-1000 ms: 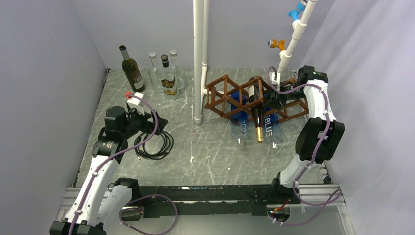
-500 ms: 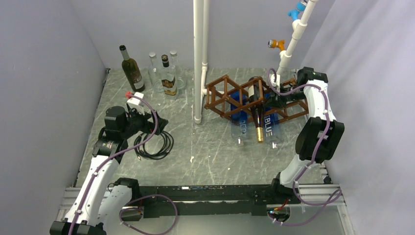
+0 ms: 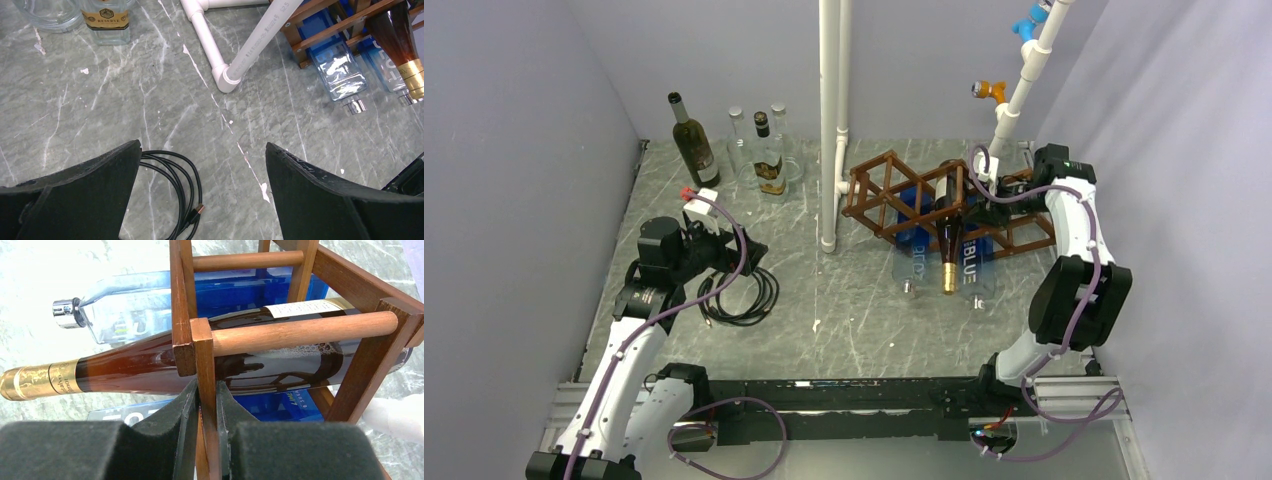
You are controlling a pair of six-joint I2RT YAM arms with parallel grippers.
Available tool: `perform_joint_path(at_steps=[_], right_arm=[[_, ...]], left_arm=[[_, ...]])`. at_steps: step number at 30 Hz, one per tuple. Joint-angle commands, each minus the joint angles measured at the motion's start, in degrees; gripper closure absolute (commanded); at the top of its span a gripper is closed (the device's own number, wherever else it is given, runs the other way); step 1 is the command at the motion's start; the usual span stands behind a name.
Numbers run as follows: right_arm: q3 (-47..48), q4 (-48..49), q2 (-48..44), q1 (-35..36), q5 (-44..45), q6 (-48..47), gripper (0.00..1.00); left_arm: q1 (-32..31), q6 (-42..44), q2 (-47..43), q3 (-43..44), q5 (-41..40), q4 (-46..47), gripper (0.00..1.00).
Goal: Take the wine bottle off the wine rack
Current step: Adjust the wine rack at the center of the board.
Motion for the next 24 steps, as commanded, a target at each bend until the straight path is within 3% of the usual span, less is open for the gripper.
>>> perform_joint_path(at_steps=[1,8,14,24], right_arm=[[-2.98,2.77,-4.53,0.27,-3.87,7.57,1.00],[-9.37,16.24,-10.22,2.67,-1.48,23.13,1.00],[-15.44,29.83,-14.78,6.04,5.65,40.38,1.00],[-20.97,38.86,-18.97,10.39,15.61,56.52,1.00]], left_arm=[[0.08,0.63,-0.50,2.49,0.98,1.26,0.01],[0.08,0.61,-0.46,2.44,1.05,1.28,0.01],[0.08,0.61,-0.55,2.44,1.09,1.33,0.00],[0.08,0.52,-0.44,2.36,1.16,1.34,0.01]])
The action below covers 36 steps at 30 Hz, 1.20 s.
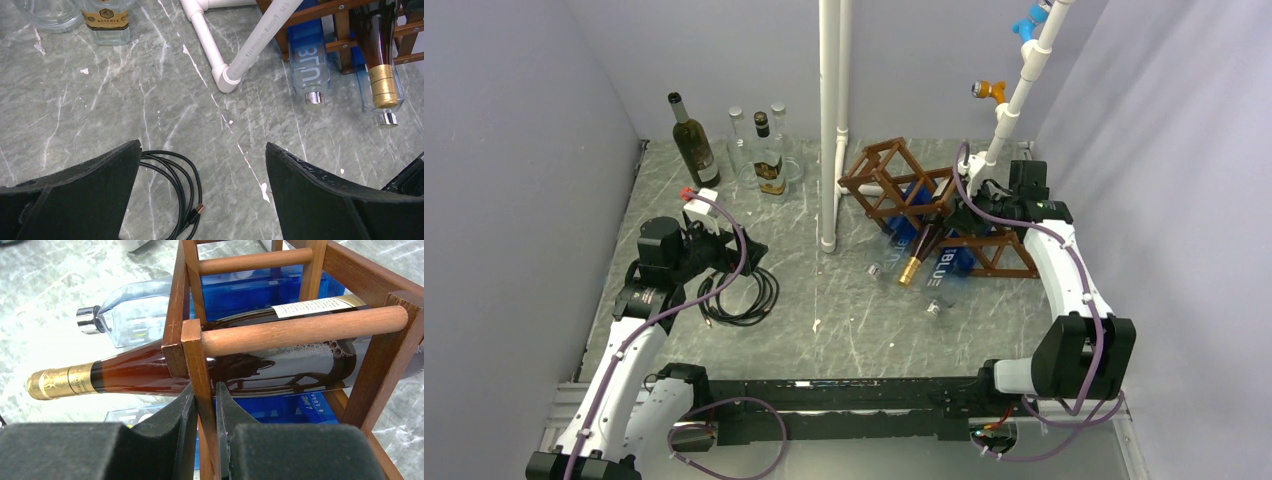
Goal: Take the wine bottle off the wine rack
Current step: Adjust the wine rack at the center of the board.
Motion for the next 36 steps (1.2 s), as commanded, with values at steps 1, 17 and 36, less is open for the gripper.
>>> perform_joint_path(at_steps=[1,17,36], right_arm=[[-1.83,8.48,-2.09,1.59,5.43,12.86,1.00],[-4.33,8.82,-7.10,2.74,7.16,18.04,0.55],[-4.93,-8.72,-22.32,-9.70,-13.88,0.24,0.33]], left_arm=[[0.08,0.54,-0.42,2.36,1.25,1.39,0.01],[0.00,-2.79,1.06,1.58,13.23,6.28,0.00],[-29.54,-14.82,4.27,5.13,-2.72,12.22,0.00]])
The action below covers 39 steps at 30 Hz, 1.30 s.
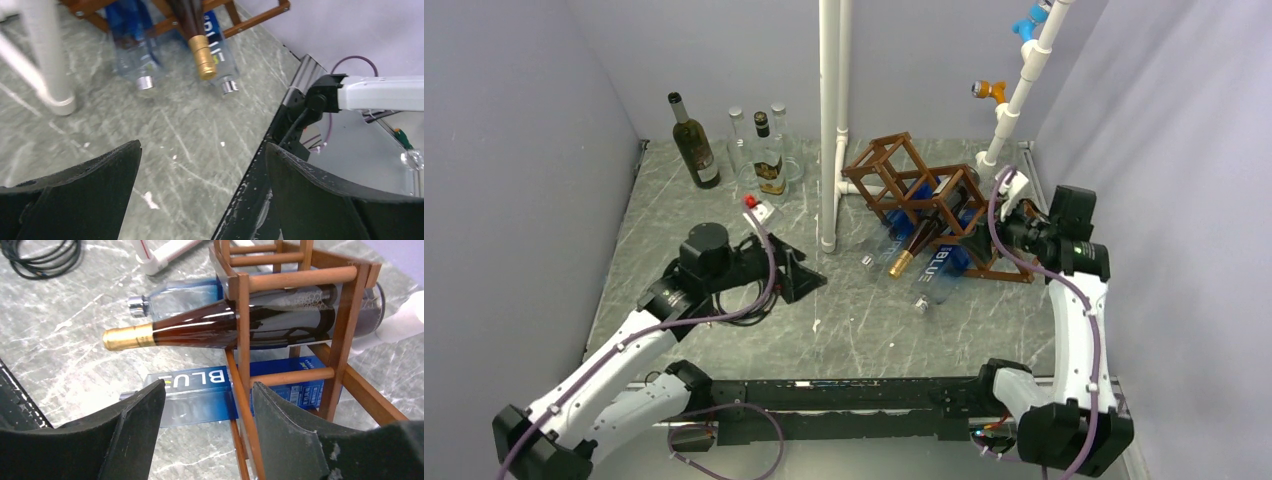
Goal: Take the wine bottle off the wine rack
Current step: Adjust the wine rack at the center of the board.
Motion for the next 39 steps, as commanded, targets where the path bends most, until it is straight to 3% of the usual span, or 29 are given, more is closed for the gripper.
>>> perform_joint_path(at_steps=[1,13,23,39], right_arm=[[-1.00,-3.99,-4.77,-2.97,-11.09,-5.38,0.32],[-7.33,-4.22,-9.16,-7.72,-25.01,-7.36,0.24],[-11.80,-5.52,-10.22,-14.16,-34.21,-10.73,0.22],[-14.51,-5.31,-10.44,-14.83,-33.97,-13.18,0.20]], left_arm=[[-8.10,-2.93,3.08,4.69,-9.33,4.57,0.00],[-21.64,1.61,22.59,16.54,-21.27,8.28,0.01],[-24.09,3.65,39.34,26.30,-25.17,12.86,0.06],[-24.11,3.58,56.89,36.65,-26.10,16.58,0.16]])
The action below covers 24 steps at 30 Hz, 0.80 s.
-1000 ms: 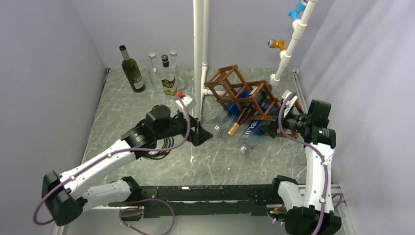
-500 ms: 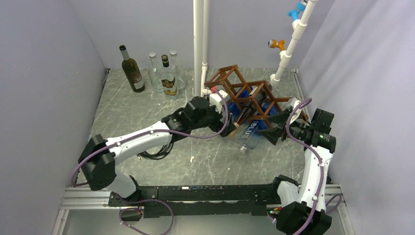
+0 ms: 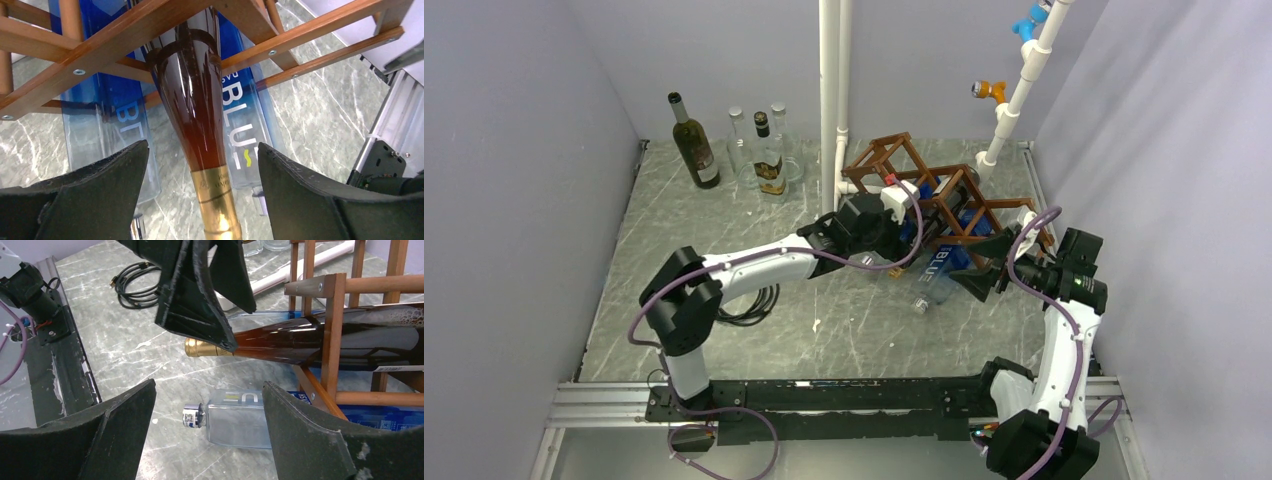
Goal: Take the wine bottle off the wine rack
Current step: Adjust the wine rack at the center of the board.
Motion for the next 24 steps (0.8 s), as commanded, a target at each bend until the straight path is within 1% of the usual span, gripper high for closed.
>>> perform_joint_path(at_steps=[1,7,13,15,24], right_arm=[[-0.45,1.59,-0.56,-0.41,-1.98,-1.85,0.20],[-0.79,1.68,-0.45,-0.49,-1.84,-2.01,0.19],[-0.90,1.77,-0.38,-0.54,-1.71,-2.12,0.19],[-1.04,1.85,-0.35,-0.65,-1.71,-2.12,0.19],[-1.37,1.94,-0.35,-0.69,-1.62,-2.29,0.19]], left_arm=[[-0.23,-0.22,3.20,4.12,-0.37,3.53,0.16],[-0.27,-0.72,7.44,7.02,0.47,3.83,0.18],[-0.25,-1.26,10.08,8.08,0.52,3.97,0.20],[-0.24,-1.41,10.92,8.54,0.37,3.70,0.24],[-0.25,-3.00,13.20,9.40,0.47,3.96,0.30]])
